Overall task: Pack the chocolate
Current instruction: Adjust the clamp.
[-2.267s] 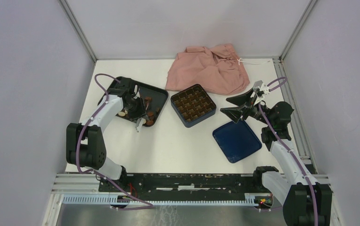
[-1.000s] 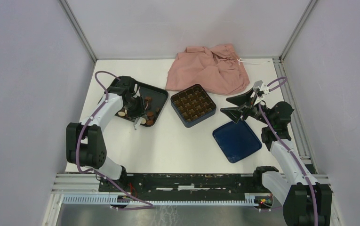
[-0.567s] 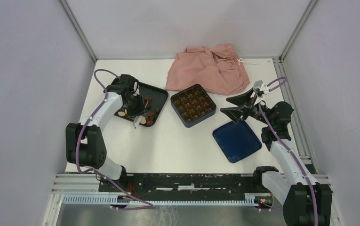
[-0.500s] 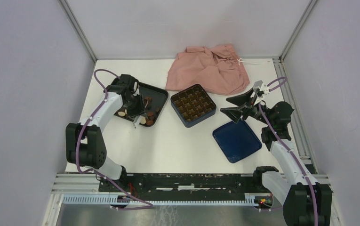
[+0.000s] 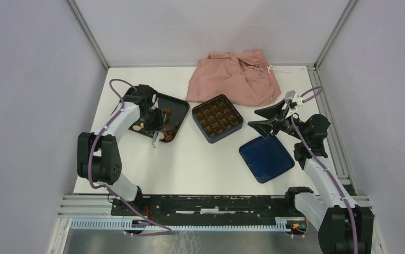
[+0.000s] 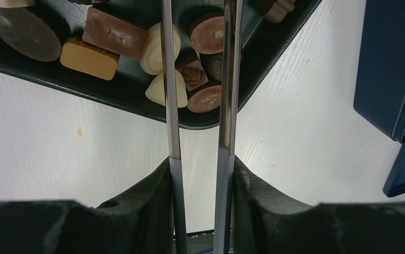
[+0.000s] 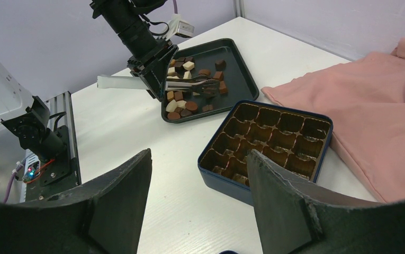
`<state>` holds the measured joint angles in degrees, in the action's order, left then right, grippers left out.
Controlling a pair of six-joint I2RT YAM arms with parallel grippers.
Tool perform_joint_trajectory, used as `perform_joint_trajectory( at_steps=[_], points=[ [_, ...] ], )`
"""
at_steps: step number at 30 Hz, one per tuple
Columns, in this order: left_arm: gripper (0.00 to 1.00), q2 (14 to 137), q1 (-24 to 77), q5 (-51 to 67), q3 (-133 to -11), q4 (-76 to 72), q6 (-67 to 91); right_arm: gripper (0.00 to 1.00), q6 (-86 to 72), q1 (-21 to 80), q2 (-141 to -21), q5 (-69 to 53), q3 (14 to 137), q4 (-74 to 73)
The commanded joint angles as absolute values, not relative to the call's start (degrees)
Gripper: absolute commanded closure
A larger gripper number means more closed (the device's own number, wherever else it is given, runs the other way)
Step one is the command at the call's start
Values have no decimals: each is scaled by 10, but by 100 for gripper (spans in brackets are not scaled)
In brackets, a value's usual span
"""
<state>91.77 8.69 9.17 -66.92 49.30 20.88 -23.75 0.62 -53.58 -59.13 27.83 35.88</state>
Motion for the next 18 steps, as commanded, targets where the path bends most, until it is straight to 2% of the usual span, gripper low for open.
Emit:
perform_joint_trajectory(
  at_steps=[1, 3, 11, 12, 15, 18],
  points=[
    [78, 918, 86, 97, -693, 486, 181, 28, -234, 4, -529, -600, 290, 378],
    [97, 919, 86, 101, -693, 485, 179, 28, -234, 4, -528, -599, 290, 377],
    [98, 910, 85, 93, -701, 488, 180, 28, -233, 4, -528, -599, 289, 377],
    [94, 911, 86, 94, -702, 488, 179, 28, -233, 4, -528, -599, 289, 378],
    [71, 909, 86, 92, -703, 487, 181, 28, -233, 4, -529, -599, 289, 378],
    [59, 908, 85, 88, -702, 487, 180, 28, -233, 4, -528, -599, 289, 378]
  ],
)
